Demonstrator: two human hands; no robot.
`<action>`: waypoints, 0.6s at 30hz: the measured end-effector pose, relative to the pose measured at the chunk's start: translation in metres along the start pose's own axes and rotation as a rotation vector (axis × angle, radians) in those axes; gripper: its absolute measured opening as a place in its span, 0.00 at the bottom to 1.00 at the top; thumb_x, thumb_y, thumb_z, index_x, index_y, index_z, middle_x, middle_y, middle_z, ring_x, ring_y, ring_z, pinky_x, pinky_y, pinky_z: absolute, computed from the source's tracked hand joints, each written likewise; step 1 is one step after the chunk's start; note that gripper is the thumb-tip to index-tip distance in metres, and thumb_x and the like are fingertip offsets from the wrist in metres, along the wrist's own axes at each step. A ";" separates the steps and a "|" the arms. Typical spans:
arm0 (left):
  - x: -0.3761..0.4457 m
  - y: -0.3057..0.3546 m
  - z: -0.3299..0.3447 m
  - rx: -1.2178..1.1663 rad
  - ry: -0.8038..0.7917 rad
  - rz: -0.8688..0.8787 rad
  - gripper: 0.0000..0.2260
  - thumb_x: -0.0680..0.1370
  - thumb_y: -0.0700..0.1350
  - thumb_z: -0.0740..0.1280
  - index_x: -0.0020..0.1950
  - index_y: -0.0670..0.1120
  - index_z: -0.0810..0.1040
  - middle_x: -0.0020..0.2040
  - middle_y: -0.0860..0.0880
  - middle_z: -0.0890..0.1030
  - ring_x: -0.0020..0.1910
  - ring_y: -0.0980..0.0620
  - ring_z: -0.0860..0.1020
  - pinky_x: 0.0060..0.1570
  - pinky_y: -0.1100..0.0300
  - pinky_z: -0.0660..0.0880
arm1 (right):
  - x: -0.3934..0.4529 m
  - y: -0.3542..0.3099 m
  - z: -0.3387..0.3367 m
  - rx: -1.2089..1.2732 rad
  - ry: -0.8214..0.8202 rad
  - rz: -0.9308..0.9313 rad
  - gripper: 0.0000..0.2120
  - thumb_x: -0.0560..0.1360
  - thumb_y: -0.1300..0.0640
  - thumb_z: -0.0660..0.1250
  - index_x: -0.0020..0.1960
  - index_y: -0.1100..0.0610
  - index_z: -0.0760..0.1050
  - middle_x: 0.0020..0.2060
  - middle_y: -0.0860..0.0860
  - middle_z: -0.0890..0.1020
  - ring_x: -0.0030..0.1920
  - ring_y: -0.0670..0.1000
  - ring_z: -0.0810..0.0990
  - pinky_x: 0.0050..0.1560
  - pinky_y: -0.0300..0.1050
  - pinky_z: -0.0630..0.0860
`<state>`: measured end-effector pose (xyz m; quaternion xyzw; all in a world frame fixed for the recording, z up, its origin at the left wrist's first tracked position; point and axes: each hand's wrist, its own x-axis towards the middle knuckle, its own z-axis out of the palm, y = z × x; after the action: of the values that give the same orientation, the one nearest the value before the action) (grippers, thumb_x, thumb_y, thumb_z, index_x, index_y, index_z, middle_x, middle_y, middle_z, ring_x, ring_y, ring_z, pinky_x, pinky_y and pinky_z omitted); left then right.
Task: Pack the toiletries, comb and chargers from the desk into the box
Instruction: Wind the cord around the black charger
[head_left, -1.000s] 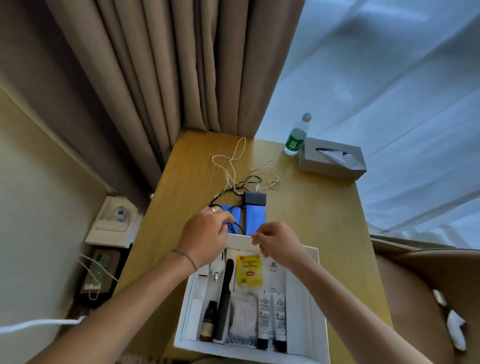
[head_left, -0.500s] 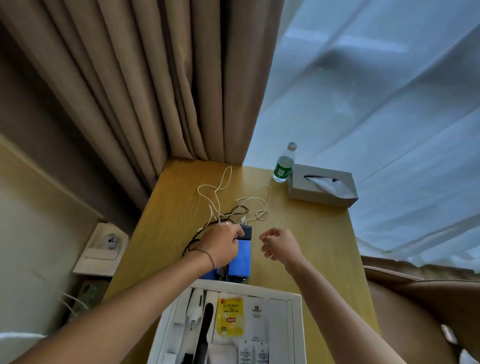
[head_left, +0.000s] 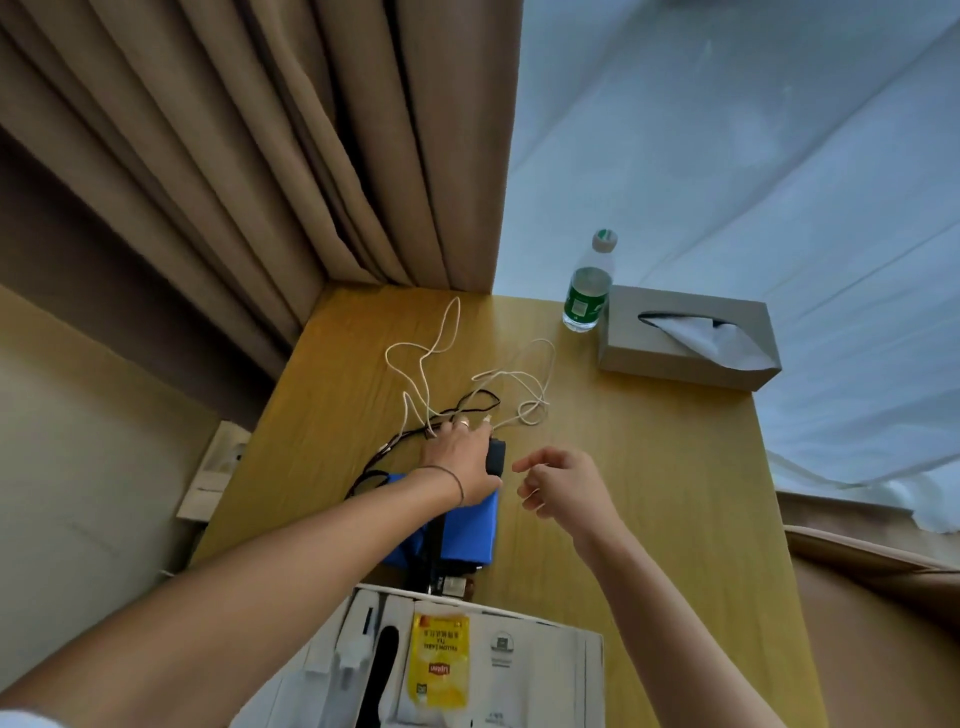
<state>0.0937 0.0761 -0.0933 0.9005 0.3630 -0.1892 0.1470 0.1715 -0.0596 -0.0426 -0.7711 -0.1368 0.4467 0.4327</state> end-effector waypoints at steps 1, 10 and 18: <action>0.002 0.003 0.003 0.001 0.014 -0.001 0.29 0.70 0.57 0.73 0.67 0.52 0.69 0.64 0.44 0.72 0.64 0.43 0.71 0.57 0.47 0.74 | -0.001 -0.001 -0.001 0.020 -0.014 -0.008 0.13 0.74 0.70 0.58 0.47 0.61 0.81 0.31 0.53 0.81 0.30 0.47 0.77 0.29 0.37 0.72; 0.009 0.011 -0.004 0.021 0.168 0.130 0.12 0.80 0.52 0.64 0.59 0.50 0.69 0.55 0.45 0.80 0.56 0.44 0.75 0.48 0.50 0.74 | -0.020 -0.011 -0.022 0.107 -0.058 -0.096 0.13 0.75 0.70 0.59 0.46 0.61 0.82 0.29 0.51 0.80 0.28 0.45 0.76 0.28 0.34 0.71; 0.012 0.027 0.012 0.164 0.155 0.100 0.26 0.76 0.55 0.71 0.70 0.50 0.66 0.61 0.45 0.77 0.59 0.43 0.76 0.59 0.46 0.72 | -0.026 0.007 -0.041 0.104 -0.009 -0.079 0.12 0.76 0.69 0.60 0.47 0.61 0.82 0.30 0.51 0.81 0.31 0.47 0.77 0.32 0.39 0.72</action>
<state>0.1181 0.0592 -0.1061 0.9384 0.3111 -0.1406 0.0536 0.1889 -0.1015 -0.0242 -0.7395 -0.1457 0.4391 0.4890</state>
